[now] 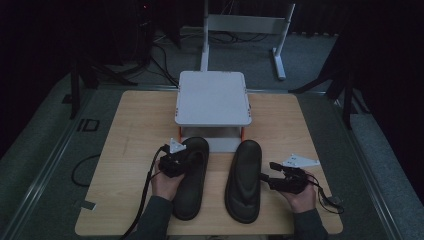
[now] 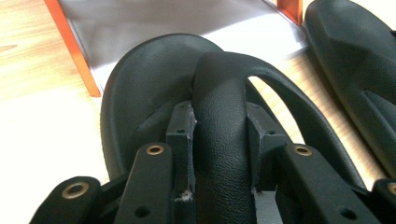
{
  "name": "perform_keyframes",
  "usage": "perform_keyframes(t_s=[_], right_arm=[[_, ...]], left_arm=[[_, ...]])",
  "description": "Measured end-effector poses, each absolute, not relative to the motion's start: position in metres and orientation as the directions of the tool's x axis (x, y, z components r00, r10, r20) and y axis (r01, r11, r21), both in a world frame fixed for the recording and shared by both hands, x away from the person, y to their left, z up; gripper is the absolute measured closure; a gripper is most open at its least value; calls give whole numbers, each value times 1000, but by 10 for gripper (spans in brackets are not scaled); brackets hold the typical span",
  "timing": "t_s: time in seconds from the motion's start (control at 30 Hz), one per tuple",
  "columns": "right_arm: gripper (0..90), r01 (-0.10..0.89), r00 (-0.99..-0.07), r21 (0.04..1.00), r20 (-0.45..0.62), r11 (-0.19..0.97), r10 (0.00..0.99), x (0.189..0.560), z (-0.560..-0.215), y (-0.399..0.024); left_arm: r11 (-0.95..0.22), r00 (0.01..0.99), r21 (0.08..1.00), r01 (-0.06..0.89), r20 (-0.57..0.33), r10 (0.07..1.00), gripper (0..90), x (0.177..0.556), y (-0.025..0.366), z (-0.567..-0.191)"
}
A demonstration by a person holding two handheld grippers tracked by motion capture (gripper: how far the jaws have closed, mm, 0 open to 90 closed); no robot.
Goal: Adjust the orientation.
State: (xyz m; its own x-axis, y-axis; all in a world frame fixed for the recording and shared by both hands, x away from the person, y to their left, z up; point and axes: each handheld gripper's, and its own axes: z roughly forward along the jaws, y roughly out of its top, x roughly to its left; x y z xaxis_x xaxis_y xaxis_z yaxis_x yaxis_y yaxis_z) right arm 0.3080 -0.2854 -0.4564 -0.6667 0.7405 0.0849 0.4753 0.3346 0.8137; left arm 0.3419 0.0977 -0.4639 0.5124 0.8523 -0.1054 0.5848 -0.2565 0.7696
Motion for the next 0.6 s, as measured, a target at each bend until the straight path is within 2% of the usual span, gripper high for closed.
perform_keyframes(t_s=[0.2, 0.37, 0.6], right_arm=[[356, 467, -669, 819, 82, 332, 739, 311, -453, -284], [358, 457, -667, 825, 69, 333, 742, 319, -448, -283], [365, 460, -662, 822, 67, 335, 746, 335, -450, -278]], left_arm=[[-259, 492, 794, 549, -57, 869, 470, 331, 97, -455], [-260, 509, 818, 514, -46, 860, 427, 314, 92, -442], [-285, 599, 838, 466, -62, 799, 415, 290, 67, -436]])
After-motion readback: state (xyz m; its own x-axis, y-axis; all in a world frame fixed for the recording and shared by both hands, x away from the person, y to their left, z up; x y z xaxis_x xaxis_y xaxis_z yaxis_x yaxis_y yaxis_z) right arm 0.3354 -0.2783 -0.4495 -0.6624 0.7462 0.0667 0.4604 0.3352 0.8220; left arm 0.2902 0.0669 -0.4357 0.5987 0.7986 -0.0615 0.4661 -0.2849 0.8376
